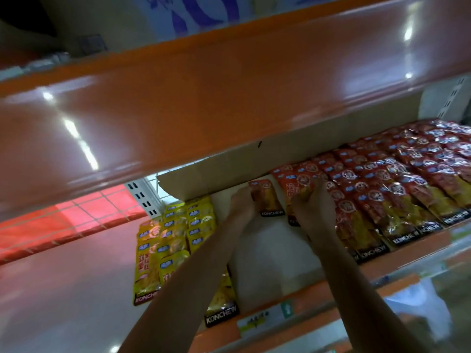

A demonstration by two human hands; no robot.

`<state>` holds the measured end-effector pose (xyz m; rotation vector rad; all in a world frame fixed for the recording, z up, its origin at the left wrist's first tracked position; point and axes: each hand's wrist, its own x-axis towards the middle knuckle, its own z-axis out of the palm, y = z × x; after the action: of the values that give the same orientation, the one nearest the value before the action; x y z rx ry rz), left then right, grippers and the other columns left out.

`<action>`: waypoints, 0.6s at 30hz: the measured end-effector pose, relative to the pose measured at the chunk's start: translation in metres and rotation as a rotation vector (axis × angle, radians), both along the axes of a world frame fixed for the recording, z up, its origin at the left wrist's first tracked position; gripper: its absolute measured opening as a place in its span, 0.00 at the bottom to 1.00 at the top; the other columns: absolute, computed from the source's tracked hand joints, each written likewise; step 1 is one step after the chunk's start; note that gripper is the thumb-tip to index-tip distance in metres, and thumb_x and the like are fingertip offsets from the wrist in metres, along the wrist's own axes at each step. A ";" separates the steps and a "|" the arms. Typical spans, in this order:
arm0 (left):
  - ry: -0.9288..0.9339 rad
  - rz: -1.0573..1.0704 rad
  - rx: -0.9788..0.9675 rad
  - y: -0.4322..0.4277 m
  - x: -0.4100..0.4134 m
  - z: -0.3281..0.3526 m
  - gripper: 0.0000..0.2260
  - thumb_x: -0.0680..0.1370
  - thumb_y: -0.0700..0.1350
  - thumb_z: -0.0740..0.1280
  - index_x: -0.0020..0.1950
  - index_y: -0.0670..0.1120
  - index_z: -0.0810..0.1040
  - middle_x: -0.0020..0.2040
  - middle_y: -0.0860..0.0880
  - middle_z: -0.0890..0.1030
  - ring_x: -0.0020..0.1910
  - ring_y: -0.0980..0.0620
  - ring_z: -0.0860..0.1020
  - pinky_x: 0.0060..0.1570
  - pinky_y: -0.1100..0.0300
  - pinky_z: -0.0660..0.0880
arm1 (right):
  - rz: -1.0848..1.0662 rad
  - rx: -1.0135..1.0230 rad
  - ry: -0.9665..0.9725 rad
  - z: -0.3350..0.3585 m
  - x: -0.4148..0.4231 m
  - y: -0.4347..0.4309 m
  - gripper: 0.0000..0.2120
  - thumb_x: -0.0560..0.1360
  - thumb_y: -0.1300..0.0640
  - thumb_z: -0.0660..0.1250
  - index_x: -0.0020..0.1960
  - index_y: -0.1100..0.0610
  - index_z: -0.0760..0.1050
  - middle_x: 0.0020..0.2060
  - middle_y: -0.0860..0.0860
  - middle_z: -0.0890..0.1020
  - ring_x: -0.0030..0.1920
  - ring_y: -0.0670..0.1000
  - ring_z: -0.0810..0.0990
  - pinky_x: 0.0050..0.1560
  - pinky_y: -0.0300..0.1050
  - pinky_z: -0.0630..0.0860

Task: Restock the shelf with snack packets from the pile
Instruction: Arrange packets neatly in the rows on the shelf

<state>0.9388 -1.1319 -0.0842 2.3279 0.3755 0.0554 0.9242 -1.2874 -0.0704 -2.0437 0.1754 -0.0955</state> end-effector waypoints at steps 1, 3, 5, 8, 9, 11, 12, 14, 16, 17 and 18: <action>0.012 -0.020 0.007 -0.002 0.002 0.000 0.14 0.80 0.43 0.63 0.65 0.46 0.77 0.63 0.45 0.79 0.62 0.48 0.76 0.58 0.66 0.65 | -0.010 -0.025 -0.025 0.001 0.000 -0.002 0.24 0.75 0.57 0.65 0.68 0.60 0.65 0.54 0.52 0.77 0.53 0.53 0.76 0.50 0.47 0.74; 0.010 -0.040 0.018 -0.006 0.005 -0.001 0.14 0.78 0.41 0.67 0.64 0.44 0.78 0.60 0.42 0.80 0.60 0.45 0.77 0.58 0.64 0.68 | -0.007 -0.051 -0.077 0.001 0.001 -0.004 0.26 0.74 0.57 0.65 0.70 0.59 0.62 0.56 0.54 0.76 0.56 0.54 0.76 0.53 0.49 0.73; 0.000 -0.052 0.025 -0.009 0.009 -0.003 0.13 0.76 0.40 0.68 0.60 0.41 0.80 0.55 0.38 0.81 0.57 0.41 0.79 0.58 0.55 0.73 | 0.003 -0.042 -0.077 0.001 0.003 -0.005 0.26 0.75 0.57 0.65 0.70 0.58 0.62 0.57 0.55 0.76 0.57 0.55 0.76 0.55 0.51 0.75; -0.010 -0.041 0.080 -0.014 0.016 -0.006 0.11 0.75 0.41 0.69 0.56 0.41 0.82 0.53 0.39 0.81 0.54 0.40 0.79 0.55 0.51 0.76 | 0.016 -0.070 -0.104 -0.001 0.004 -0.008 0.24 0.75 0.58 0.66 0.68 0.57 0.63 0.53 0.55 0.77 0.52 0.54 0.77 0.49 0.48 0.74; 0.003 -0.030 0.112 -0.015 0.018 -0.007 0.12 0.75 0.44 0.70 0.58 0.43 0.81 0.55 0.40 0.80 0.55 0.41 0.78 0.55 0.52 0.75 | 0.023 -0.077 -0.112 0.000 0.005 -0.009 0.24 0.75 0.58 0.66 0.68 0.56 0.63 0.53 0.54 0.77 0.51 0.53 0.77 0.48 0.47 0.74; 0.027 -0.018 0.165 -0.014 0.023 -0.008 0.14 0.76 0.47 0.69 0.61 0.46 0.80 0.58 0.42 0.79 0.57 0.43 0.78 0.54 0.56 0.72 | 0.037 -0.078 -0.115 -0.001 0.006 -0.010 0.24 0.75 0.58 0.66 0.68 0.56 0.63 0.54 0.54 0.77 0.52 0.54 0.77 0.49 0.50 0.76; 0.033 -0.021 0.185 -0.014 0.025 -0.008 0.14 0.76 0.47 0.68 0.61 0.47 0.80 0.59 0.42 0.79 0.57 0.43 0.78 0.53 0.57 0.72 | 0.037 -0.086 -0.115 0.000 0.007 -0.010 0.23 0.75 0.58 0.66 0.68 0.56 0.63 0.55 0.54 0.77 0.53 0.55 0.77 0.50 0.51 0.76; 0.031 -0.017 0.237 -0.014 0.026 -0.008 0.12 0.77 0.46 0.67 0.59 0.46 0.81 0.59 0.42 0.79 0.56 0.43 0.78 0.52 0.57 0.72 | 0.050 -0.107 -0.119 0.000 0.008 -0.009 0.23 0.75 0.57 0.66 0.67 0.55 0.62 0.55 0.54 0.77 0.54 0.55 0.77 0.51 0.51 0.76; -0.052 0.019 0.252 -0.016 0.022 -0.006 0.12 0.78 0.46 0.65 0.60 0.45 0.80 0.59 0.41 0.79 0.57 0.42 0.77 0.53 0.56 0.72 | 0.063 -0.116 -0.122 0.000 0.010 -0.007 0.24 0.75 0.58 0.66 0.68 0.56 0.62 0.55 0.54 0.76 0.54 0.55 0.77 0.50 0.51 0.76; -0.121 0.044 0.219 -0.018 0.018 -0.005 0.13 0.79 0.47 0.64 0.61 0.44 0.79 0.58 0.41 0.79 0.57 0.42 0.77 0.54 0.56 0.71 | 0.074 -0.126 -0.130 0.000 0.011 -0.006 0.24 0.75 0.58 0.66 0.68 0.56 0.62 0.55 0.54 0.76 0.54 0.55 0.77 0.48 0.49 0.75; -0.192 0.065 0.151 -0.021 0.013 -0.002 0.14 0.80 0.48 0.63 0.62 0.44 0.78 0.58 0.41 0.80 0.57 0.43 0.77 0.53 0.57 0.70 | 0.089 -0.137 -0.146 -0.001 0.013 -0.004 0.24 0.75 0.59 0.66 0.68 0.57 0.62 0.55 0.54 0.76 0.54 0.55 0.77 0.46 0.46 0.73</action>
<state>0.9515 -1.1529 -0.0861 2.4322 0.3604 0.3477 0.9369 -1.2913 -0.0716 -2.1681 -0.0135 -0.2060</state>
